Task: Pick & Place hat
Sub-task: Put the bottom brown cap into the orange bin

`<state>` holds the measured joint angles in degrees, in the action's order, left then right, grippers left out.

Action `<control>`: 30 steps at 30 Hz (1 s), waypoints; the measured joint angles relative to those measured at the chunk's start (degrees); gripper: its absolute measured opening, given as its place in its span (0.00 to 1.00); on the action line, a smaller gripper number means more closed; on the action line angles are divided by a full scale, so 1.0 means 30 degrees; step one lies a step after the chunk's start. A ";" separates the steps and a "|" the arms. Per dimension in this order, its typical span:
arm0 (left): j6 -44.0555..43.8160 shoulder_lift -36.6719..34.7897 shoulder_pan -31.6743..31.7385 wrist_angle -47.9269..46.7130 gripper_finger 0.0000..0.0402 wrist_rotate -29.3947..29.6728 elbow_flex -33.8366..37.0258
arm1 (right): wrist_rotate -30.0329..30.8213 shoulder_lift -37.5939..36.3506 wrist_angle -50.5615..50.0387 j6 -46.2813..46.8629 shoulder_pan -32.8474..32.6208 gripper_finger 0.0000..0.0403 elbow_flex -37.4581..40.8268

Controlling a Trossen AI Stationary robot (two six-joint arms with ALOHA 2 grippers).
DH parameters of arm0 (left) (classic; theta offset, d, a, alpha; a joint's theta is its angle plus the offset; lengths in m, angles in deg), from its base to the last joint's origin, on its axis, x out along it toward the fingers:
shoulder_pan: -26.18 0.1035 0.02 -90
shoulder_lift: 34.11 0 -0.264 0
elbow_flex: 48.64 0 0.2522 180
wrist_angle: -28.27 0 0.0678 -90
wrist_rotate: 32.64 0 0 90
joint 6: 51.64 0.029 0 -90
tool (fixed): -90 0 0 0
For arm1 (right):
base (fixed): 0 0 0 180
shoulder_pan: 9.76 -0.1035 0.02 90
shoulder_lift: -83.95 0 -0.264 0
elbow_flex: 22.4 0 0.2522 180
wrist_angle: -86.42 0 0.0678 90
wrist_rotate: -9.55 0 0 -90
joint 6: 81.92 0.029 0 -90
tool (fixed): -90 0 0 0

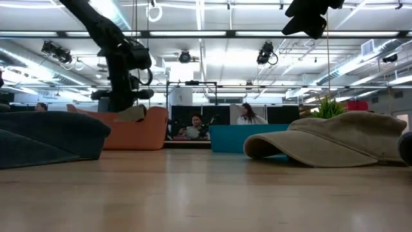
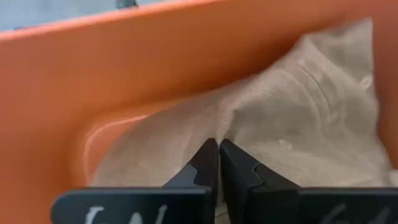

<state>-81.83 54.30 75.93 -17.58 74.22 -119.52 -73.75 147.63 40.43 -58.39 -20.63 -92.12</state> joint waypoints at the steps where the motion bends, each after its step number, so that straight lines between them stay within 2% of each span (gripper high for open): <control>1: 0.0230 -0.0001 -0.0006 0.0554 0.06 -0.0002 0.0366 | 0.0000 0.0000 0.0000 0.0000 0.0006 0.47 0.0000; 5: 0.0291 -0.0001 -0.0011 0.2336 0.09 -0.0003 0.1436 | 0.0005 0.0002 0.0000 0.0041 0.0000 0.47 0.0000; 10: 0.0787 0.0004 -0.0011 0.2430 0.18 -0.0877 0.1408 | 0.0015 0.0004 0.0000 0.0007 0.0004 0.47 0.0000; 16: 0.1634 0.0004 -0.0357 0.1454 0.31 -0.1382 -0.0248 | 0.0010 0.0005 0.0000 -0.0063 0.0003 0.47 0.0000; 20: 0.2768 0.0002 -0.0700 0.0060 0.37 -0.1258 -0.2114 | 0.0000 0.0002 0.0000 -0.0066 0.0005 0.47 0.0000; 25: 0.3182 -0.0004 -0.1893 -0.3571 0.36 -0.1736 -0.4494 | -0.0011 0.0000 0.0007 -0.0066 0.0000 0.47 0.0000; 30: 0.3182 -0.0004 -0.3938 -0.7538 0.24 -0.1686 -0.5547 | -0.0015 0.0000 0.0007 -0.0073 0.0004 0.47 0.0000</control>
<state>-72.29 54.29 64.11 -40.19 69.16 -136.16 -73.79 147.63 40.45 -58.61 -20.62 -92.12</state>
